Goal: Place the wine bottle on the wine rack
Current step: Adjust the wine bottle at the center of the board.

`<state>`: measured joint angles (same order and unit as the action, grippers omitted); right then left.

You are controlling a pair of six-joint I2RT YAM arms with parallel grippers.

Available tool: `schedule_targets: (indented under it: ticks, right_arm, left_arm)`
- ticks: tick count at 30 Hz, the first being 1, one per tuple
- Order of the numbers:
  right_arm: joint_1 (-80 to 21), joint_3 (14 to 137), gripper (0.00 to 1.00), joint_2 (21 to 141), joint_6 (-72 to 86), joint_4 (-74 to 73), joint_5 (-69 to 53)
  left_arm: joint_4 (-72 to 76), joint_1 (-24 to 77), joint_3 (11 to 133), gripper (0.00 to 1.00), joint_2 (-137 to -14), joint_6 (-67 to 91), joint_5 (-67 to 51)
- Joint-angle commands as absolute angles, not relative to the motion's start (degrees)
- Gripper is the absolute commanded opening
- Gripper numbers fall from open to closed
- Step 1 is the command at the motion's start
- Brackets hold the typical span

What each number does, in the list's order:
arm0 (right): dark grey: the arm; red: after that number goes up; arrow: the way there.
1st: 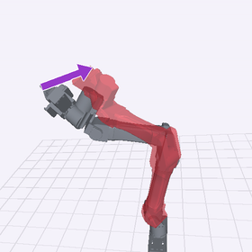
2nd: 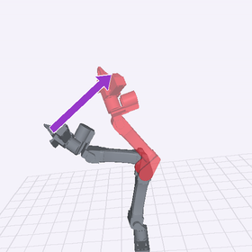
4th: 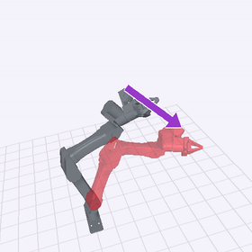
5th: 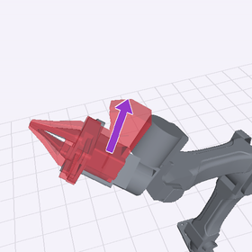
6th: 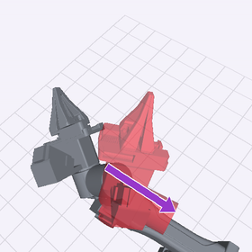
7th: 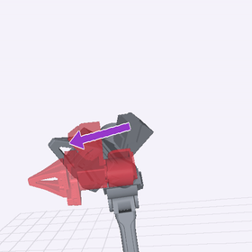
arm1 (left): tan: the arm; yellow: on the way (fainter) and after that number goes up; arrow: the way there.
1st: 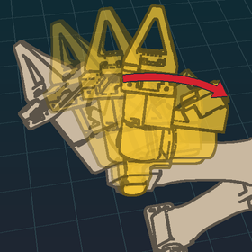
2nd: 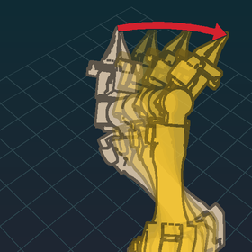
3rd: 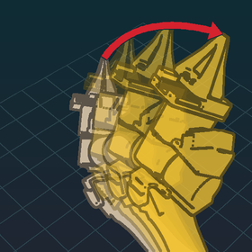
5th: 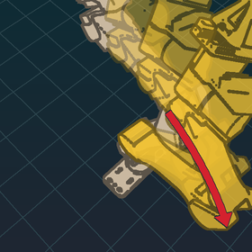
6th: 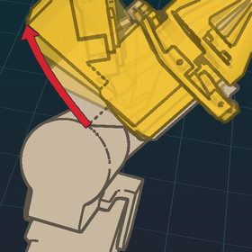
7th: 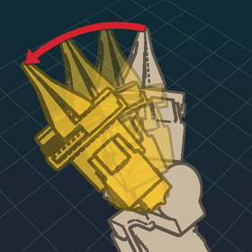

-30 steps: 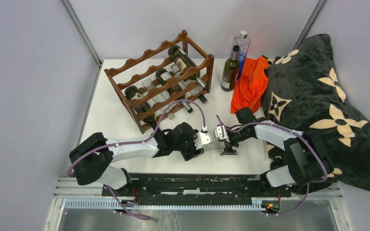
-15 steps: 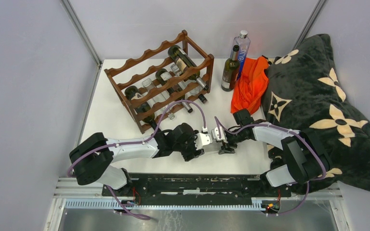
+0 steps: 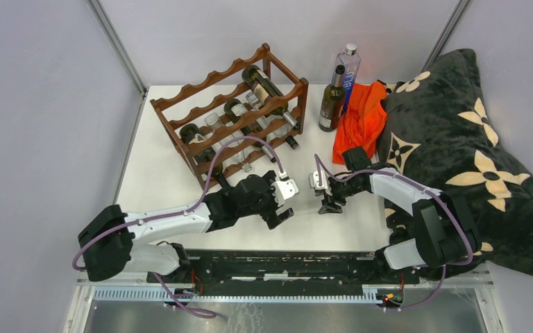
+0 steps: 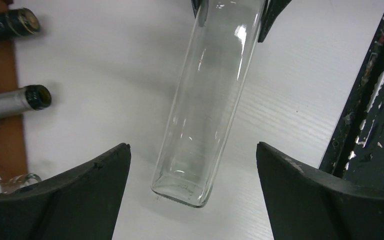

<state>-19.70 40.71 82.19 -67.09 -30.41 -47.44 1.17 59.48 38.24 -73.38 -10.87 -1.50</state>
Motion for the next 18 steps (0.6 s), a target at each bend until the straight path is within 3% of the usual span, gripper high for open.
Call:
schedule_targets:
  ticks: [1, 11, 18]
  right_arm:
    - [-17.7, 43.4, 0.0, 78.3, -66.5, -33.2, -53.6]
    - [-14.1, 45.6, 0.0, 75.4, -66.6, -38.4, -60.3]
    - [-13.8, 46.2, 0.0, 74.8, -71.2, -42.8, -60.6]
  left_arm:
    - [3.2, 59.4, 38.2, 1.0, -69.0, -8.2, 1.6]
    - [0.5, 59.4, 40.2, 1.0, -60.2, -5.1, 0.3]
    - [0.6, 59.2, 41.6, 1.0, -61.2, -9.0, -7.3]
